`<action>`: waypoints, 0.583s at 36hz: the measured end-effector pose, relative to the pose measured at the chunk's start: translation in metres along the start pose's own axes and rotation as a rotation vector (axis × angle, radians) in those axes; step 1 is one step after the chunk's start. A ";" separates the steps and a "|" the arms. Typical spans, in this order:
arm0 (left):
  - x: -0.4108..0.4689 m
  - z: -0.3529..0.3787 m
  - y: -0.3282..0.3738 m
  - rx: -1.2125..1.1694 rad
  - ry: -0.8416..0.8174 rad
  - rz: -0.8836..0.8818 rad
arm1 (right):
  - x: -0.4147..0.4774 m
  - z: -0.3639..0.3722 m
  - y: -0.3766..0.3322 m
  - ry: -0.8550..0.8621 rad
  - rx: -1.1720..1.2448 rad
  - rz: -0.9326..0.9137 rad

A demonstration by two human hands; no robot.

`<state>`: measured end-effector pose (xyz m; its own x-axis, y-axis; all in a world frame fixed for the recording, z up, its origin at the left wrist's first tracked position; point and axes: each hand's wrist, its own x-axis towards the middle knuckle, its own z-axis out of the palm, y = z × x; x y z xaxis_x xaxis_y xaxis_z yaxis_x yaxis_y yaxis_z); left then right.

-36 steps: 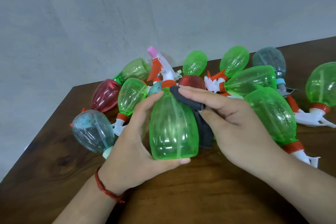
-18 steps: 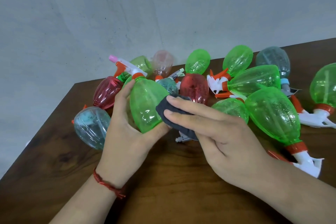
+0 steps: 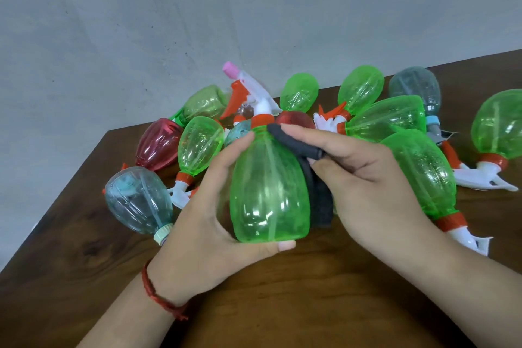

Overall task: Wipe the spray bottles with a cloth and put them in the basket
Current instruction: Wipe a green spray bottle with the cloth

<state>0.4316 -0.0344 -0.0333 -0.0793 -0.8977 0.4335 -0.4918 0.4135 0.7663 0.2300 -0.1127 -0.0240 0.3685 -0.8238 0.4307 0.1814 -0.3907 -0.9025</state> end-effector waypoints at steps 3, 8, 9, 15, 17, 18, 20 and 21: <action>0.001 0.001 -0.006 0.025 -0.001 -0.014 | -0.002 0.002 0.006 -0.008 -0.167 -0.102; 0.001 0.008 -0.009 0.063 0.043 -0.007 | -0.004 0.002 0.010 -0.056 -0.315 -0.211; 0.001 0.008 -0.009 0.069 0.066 -0.013 | -0.004 0.002 0.010 -0.067 -0.336 -0.235; 0.003 0.004 -0.009 0.038 0.301 -0.047 | -0.010 0.003 0.008 -0.200 -0.456 -0.373; 0.004 0.001 -0.011 -0.021 0.337 -0.051 | -0.012 0.004 0.009 -0.240 -0.480 -0.408; 0.004 0.000 -0.013 -0.042 0.349 -0.058 | -0.013 0.005 0.010 -0.251 -0.488 -0.418; 0.004 -0.001 -0.014 -0.046 0.353 -0.071 | -0.014 0.005 0.009 -0.256 -0.497 -0.426; 0.004 0.000 -0.012 -0.021 0.349 -0.069 | -0.014 0.005 0.008 -0.251 -0.492 -0.422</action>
<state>0.4375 -0.0429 -0.0412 0.2568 -0.8188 0.5134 -0.4672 0.3599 0.8076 0.2310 -0.1025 -0.0373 0.5681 -0.4635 0.6800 -0.0571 -0.8465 -0.5293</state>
